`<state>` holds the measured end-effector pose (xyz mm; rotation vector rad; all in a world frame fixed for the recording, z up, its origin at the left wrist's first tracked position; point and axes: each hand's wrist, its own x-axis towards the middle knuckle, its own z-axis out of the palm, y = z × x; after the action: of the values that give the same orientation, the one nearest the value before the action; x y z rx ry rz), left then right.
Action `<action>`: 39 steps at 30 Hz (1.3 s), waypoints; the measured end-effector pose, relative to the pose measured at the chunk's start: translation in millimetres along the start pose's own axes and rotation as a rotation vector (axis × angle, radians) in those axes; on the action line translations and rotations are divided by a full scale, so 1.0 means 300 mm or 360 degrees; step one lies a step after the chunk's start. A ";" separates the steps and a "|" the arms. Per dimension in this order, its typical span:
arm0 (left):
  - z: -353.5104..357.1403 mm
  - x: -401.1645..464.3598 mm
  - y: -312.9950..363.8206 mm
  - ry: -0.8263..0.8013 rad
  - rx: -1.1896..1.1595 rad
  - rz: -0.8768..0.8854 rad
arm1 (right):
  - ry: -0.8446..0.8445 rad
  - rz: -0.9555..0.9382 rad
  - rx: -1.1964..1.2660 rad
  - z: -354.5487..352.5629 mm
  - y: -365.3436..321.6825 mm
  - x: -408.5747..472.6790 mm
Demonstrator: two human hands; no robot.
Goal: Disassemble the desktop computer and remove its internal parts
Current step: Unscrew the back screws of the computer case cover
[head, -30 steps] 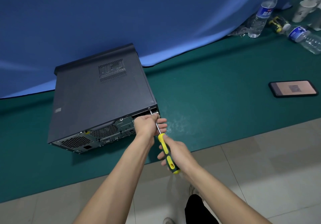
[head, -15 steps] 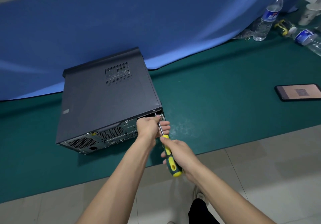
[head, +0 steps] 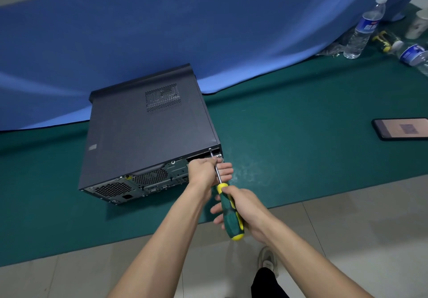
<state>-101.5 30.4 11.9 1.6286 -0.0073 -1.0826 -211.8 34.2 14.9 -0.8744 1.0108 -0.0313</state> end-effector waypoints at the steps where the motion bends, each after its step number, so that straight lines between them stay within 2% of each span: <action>1: -0.005 0.000 -0.002 -0.0027 -0.0003 -0.0012 | 0.0020 -0.0042 -0.0010 -0.006 0.000 0.002; 6: -0.025 0.003 0.006 0.0017 0.0200 0.0035 | 0.0210 -0.0177 -0.0049 -0.007 0.020 0.018; 12: -0.003 -0.001 0.008 -0.0018 -0.0018 -0.0024 | -0.0029 -0.0001 0.0013 0.000 -0.002 0.013; 18: -0.030 -0.001 0.013 -0.0005 0.0096 0.0043 | 0.0191 -0.0167 -0.0060 0.009 0.017 0.029; 24: -0.012 0.003 0.012 -0.0040 -0.0064 -0.0011 | -0.0068 0.0039 0.0054 0.018 -0.006 0.021; 29: -0.040 0.012 0.013 -0.0017 0.0252 0.0071 | 0.0091 -0.0141 -0.0098 0.014 0.008 0.031; 35: -0.023 0.011 0.013 -0.0032 0.0065 0.0023 | -0.0091 0.0044 0.0058 0.008 -0.008 0.029; 39: -0.043 0.013 0.012 -0.0083 0.0173 0.0036 | 0.0082 -0.0151 -0.0174 -0.006 0.003 0.035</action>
<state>-89.3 36.8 11.5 1.6928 -0.1209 -1.1238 -207.5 29.4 6.4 -1.0254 1.0260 -0.0802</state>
